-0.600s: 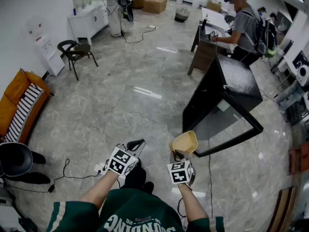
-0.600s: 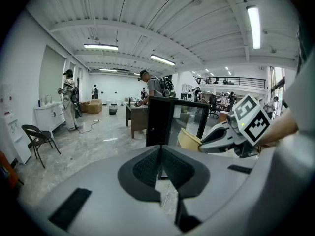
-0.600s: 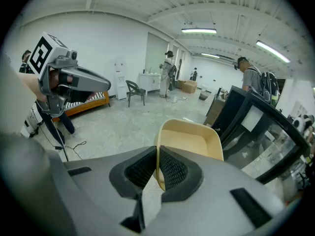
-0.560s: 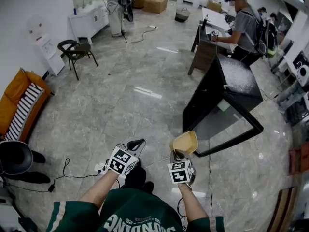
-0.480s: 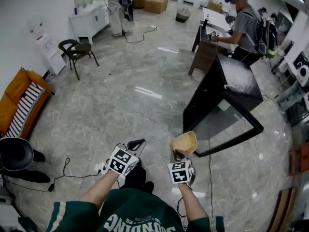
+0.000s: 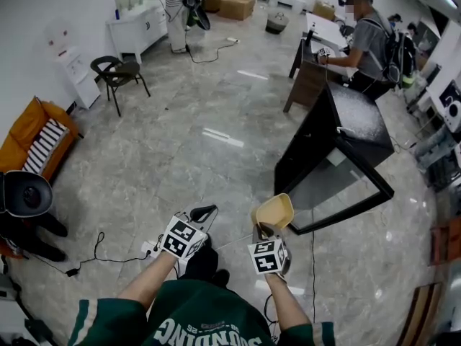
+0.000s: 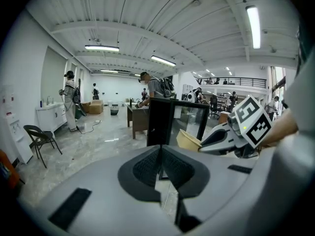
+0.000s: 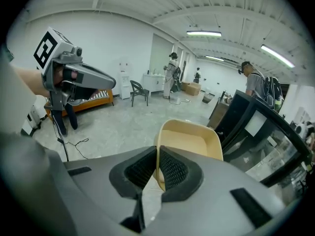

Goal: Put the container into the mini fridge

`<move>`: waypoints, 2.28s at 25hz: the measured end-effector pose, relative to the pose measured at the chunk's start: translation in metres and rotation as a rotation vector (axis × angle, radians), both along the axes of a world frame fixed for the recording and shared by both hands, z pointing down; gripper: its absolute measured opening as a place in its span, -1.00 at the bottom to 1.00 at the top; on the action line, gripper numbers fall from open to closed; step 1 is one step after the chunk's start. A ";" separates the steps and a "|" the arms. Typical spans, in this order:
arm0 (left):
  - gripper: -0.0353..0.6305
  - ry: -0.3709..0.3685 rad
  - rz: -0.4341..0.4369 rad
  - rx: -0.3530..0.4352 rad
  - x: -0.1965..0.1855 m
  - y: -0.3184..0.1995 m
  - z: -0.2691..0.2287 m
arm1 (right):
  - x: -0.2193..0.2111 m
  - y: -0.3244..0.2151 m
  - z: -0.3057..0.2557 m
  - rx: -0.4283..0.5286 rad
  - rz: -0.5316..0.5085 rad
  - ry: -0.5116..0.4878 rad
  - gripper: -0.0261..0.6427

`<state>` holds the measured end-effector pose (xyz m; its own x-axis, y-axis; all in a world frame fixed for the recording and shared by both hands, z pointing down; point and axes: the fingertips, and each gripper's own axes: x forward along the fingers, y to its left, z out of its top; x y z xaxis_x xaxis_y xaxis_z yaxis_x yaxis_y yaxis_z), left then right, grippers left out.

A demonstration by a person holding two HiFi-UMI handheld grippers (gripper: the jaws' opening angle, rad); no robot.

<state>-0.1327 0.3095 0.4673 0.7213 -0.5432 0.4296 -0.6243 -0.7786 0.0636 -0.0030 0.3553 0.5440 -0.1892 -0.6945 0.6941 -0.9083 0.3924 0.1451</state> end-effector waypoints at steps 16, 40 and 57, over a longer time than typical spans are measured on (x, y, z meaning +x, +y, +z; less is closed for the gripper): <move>-0.85 -0.007 -0.030 0.018 -0.015 -0.041 -0.005 | -0.015 -0.033 -0.001 -0.011 -0.035 -0.001 -0.79; -0.85 0.015 0.025 0.003 -0.085 -0.236 -0.003 | -0.086 -0.220 -0.005 -0.017 0.022 0.032 -0.79; -0.85 0.031 0.073 -0.022 -0.116 -0.283 0.008 | -0.117 -0.261 0.001 -0.024 0.069 0.046 -0.79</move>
<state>-0.2485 0.0270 0.4749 0.7717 -0.4793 0.4181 -0.5634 -0.8202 0.0996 -0.1197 0.0946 0.5453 -0.1090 -0.6880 0.7174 -0.9259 0.3330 0.1787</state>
